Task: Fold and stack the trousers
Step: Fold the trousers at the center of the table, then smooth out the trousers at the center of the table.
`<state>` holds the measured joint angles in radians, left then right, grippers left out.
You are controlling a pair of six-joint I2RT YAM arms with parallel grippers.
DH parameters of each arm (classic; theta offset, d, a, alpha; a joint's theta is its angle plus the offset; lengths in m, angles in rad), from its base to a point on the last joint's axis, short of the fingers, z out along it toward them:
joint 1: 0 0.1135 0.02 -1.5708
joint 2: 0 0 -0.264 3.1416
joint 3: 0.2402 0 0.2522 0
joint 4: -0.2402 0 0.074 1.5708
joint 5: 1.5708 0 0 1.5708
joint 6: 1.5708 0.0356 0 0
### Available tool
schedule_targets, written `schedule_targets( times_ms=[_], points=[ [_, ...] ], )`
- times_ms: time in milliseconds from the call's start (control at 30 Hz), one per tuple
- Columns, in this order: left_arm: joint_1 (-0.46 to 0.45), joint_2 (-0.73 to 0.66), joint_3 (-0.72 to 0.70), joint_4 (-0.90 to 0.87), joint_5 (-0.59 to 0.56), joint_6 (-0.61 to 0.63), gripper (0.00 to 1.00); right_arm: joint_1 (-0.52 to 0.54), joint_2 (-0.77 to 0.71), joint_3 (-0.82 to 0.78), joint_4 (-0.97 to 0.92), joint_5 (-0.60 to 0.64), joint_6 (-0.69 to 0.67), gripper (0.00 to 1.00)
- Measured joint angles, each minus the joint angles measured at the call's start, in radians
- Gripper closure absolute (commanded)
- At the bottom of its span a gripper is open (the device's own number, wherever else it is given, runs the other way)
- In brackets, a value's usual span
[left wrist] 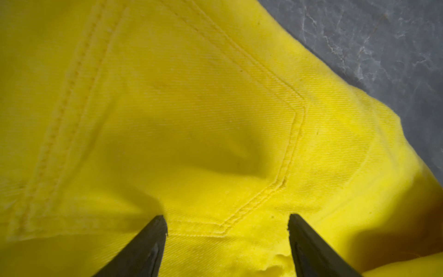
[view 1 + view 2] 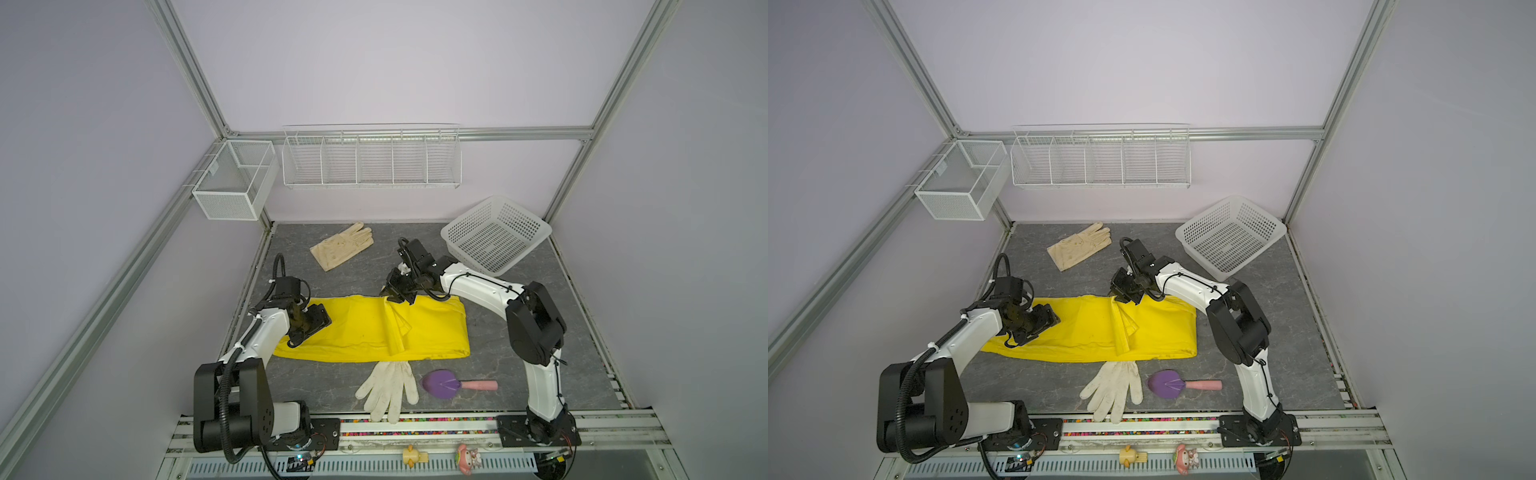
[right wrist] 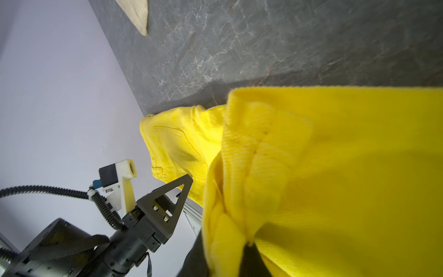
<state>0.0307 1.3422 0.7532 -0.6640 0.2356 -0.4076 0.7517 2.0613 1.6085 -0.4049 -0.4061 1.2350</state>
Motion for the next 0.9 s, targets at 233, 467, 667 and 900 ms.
schedule_targets(
  times_ms=[233,467,667,900],
  points=[
    [0.0,-0.002,-0.006,-0.006,-0.003,0.0,0.2,0.024,0.095,0.032,0.008,-0.006,-0.01,0.46],
    [0.0,-0.074,-0.006,-0.051,0.018,-0.006,0.2,-0.006,0.051,0.072,-0.085,-0.006,-0.173,0.42],
    [-0.047,-0.194,-0.006,-0.072,0.078,-0.083,0.21,-0.058,-0.163,-0.042,-0.254,0.041,-0.422,0.35],
    [-0.265,-0.261,-0.003,-0.044,0.093,-0.234,0.23,-0.105,-0.432,-0.285,-0.432,0.181,-0.65,0.29]
  ],
)
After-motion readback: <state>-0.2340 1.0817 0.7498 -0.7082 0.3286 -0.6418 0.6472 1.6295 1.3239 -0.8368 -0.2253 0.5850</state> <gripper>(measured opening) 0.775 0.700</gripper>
